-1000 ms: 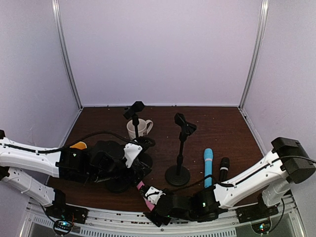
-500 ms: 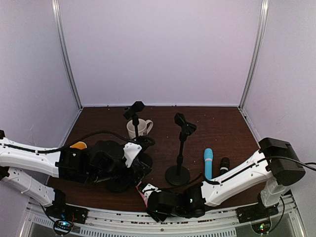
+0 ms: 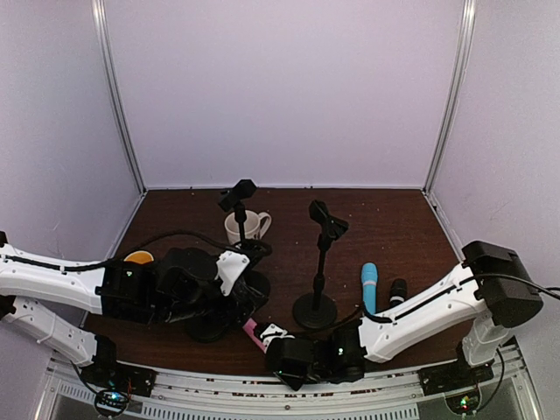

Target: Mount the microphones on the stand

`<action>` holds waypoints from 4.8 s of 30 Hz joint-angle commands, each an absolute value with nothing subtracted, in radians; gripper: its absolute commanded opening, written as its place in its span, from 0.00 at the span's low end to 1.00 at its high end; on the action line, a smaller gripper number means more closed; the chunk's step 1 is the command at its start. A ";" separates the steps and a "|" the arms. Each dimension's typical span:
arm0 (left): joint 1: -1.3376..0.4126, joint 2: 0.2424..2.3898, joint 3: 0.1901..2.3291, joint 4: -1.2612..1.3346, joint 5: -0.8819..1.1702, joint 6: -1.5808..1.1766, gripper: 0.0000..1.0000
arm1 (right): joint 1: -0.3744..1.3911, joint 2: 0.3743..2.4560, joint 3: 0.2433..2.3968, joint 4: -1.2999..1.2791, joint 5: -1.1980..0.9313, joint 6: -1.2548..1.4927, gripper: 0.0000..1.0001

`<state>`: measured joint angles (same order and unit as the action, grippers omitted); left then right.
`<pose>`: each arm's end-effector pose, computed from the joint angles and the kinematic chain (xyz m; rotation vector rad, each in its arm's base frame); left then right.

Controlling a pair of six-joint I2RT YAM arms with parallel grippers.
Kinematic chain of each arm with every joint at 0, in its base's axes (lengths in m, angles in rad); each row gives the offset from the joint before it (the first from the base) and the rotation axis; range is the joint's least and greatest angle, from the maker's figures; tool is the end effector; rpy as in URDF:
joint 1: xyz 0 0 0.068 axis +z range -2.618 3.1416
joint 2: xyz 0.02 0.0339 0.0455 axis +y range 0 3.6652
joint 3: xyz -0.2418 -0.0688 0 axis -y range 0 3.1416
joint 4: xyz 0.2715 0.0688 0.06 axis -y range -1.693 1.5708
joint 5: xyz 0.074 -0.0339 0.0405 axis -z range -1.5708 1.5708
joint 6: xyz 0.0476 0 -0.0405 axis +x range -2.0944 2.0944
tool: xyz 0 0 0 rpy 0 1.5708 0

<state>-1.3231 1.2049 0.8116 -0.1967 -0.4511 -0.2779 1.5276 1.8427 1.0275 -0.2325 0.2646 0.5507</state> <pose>0.0947 -0.2900 0.2257 0.8312 1.9622 -0.4725 0.0286 0.3738 0.0860 -1.1475 2.3583 0.4279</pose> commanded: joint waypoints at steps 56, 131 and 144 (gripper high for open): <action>-1.560 1.558 1.089 -0.380 -0.314 0.261 0.10 | 1.668 1.066 1.011 -0.893 0.128 0.284 0.60; -1.480 1.165 0.731 0.124 -0.178 -0.014 0.13 | 1.435 1.152 1.261 -0.414 -0.007 0.175 0.43; -1.404 1.080 0.646 0.155 -0.211 -0.187 0.00 | 1.234 1.001 1.265 -0.557 0.152 0.238 0.84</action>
